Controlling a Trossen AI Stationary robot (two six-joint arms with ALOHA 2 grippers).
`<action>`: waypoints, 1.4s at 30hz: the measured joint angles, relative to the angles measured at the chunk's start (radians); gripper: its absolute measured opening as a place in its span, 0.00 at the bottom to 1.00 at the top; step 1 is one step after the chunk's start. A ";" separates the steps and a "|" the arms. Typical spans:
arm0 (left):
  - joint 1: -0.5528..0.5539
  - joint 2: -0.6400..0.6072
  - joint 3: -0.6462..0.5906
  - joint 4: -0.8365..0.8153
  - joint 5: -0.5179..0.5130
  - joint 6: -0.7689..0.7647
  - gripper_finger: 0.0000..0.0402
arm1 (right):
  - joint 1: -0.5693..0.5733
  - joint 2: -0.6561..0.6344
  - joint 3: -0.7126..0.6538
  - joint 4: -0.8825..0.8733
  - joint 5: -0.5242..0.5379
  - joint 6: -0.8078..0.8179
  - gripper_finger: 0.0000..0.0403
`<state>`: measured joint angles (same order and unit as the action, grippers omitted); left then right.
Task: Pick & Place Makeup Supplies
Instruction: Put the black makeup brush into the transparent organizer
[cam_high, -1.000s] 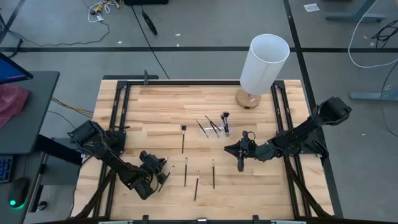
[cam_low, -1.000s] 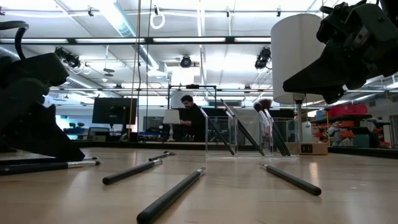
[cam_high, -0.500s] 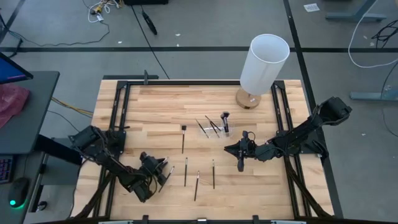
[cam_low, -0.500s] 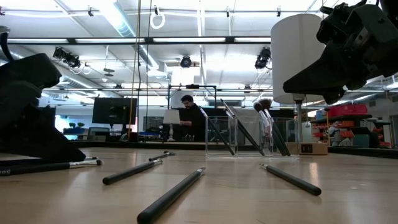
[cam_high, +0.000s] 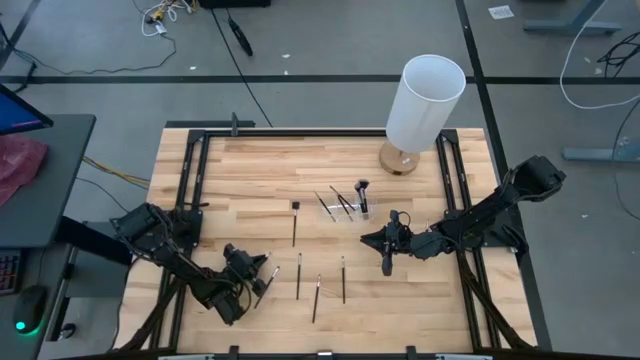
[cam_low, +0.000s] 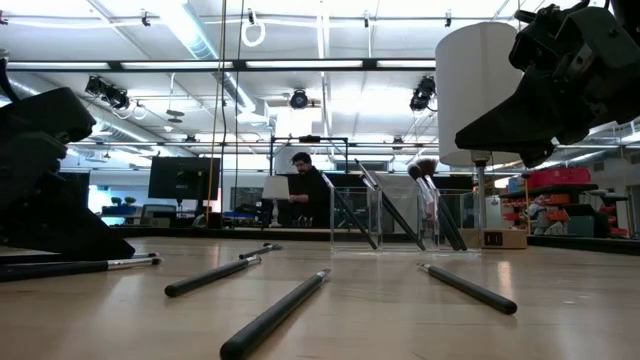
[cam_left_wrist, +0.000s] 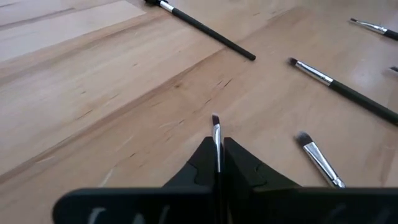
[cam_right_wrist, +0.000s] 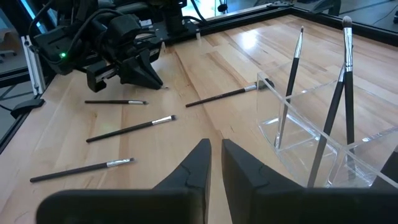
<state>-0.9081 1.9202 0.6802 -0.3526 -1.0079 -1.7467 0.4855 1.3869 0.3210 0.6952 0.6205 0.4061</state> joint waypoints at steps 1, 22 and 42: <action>-0.003 0.000 0.000 0.003 -0.003 -0.001 0.03 | 0.000 0.000 0.000 0.000 0.000 0.000 0.11; 0.003 -0.066 -0.001 0.065 -0.138 0.041 0.03 | 0.000 0.000 0.000 0.000 0.000 0.000 0.11; 0.229 -0.069 0.000 0.828 -0.118 0.894 0.00 | 0.000 0.002 0.000 0.025 -0.089 -0.003 0.11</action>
<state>-0.6791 1.8507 0.6807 0.4756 -1.1257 -0.8529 0.4858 1.3890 0.3210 0.7204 0.5314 0.4030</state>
